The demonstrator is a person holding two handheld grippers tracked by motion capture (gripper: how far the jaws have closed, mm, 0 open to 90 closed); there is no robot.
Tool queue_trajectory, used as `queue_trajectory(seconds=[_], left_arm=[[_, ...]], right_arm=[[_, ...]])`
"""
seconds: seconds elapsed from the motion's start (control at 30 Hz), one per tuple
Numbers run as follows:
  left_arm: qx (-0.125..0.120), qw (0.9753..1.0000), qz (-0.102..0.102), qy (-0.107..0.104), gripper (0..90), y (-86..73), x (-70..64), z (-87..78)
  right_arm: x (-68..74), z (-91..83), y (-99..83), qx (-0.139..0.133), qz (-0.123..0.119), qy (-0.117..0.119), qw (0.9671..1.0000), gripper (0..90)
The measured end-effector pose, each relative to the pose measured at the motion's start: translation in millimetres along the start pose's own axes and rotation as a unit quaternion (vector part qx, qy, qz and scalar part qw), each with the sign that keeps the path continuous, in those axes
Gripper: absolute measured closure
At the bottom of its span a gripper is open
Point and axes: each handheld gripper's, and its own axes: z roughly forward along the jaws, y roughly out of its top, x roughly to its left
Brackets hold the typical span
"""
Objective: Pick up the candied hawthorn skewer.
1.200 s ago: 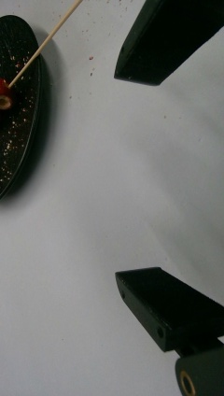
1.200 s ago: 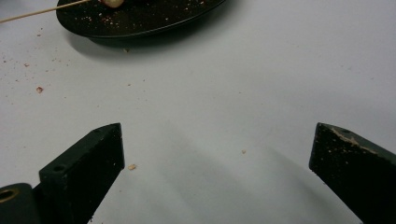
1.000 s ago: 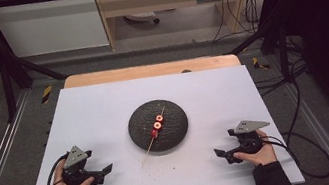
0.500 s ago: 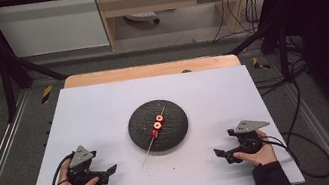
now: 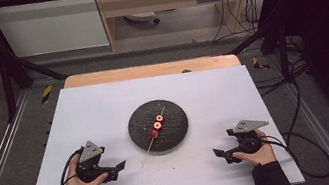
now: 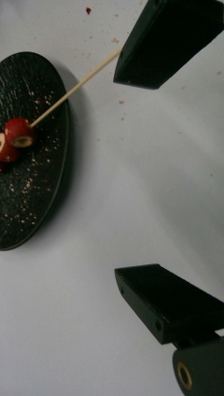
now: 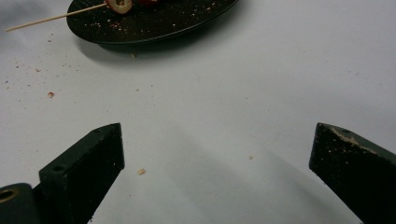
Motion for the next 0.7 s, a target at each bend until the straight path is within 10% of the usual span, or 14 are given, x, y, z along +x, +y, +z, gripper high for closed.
queue_trajectory(seconds=[0.7], left_arm=[[0.025,0.9996,-0.009,0.008,18.2,51.9,-36.6,49.9]], right_arm=[[-0.1,0.6,-0.1,0.0,0.0,-0.002,1.0,4.3]])
